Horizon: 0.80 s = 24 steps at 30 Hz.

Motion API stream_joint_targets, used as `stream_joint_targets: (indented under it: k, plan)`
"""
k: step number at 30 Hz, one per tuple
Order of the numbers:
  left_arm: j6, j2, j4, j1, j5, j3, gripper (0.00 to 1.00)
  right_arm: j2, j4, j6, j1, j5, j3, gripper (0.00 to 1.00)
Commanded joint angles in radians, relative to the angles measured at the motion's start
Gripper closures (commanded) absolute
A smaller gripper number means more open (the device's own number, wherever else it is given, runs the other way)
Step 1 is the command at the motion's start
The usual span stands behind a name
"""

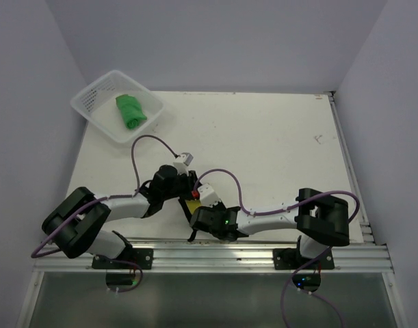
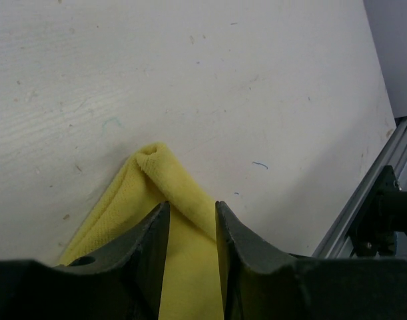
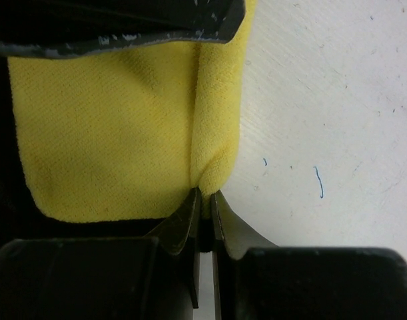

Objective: Roll the towels
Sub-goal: Roll the towel

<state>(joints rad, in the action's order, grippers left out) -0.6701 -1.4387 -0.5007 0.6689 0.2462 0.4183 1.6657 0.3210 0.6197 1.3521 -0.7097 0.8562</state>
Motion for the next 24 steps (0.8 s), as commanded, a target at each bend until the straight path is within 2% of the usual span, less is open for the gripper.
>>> stream_joint_targets:
  k: [1,7,14,24]
  plan:
    - [-0.009,0.061,-0.013,-0.005,0.005,0.005,0.62,-0.015,-0.026,0.023,-0.014,0.053,-0.031,1.00]
    - [-0.078,0.055,-0.068,-0.003,0.033,-0.012,0.62,-0.043,-0.057,0.025,-0.031,0.073,-0.065,1.00]
    - [-0.180,-0.070,-0.267,0.008,0.070,-0.039,0.63,-0.047,-0.069,0.025,-0.039,0.084,-0.072,1.00]
    - [-0.221,-0.149,-0.351,0.063,0.053,-0.006,0.64,-0.037,-0.065,0.023,-0.041,0.082,-0.068,1.00]
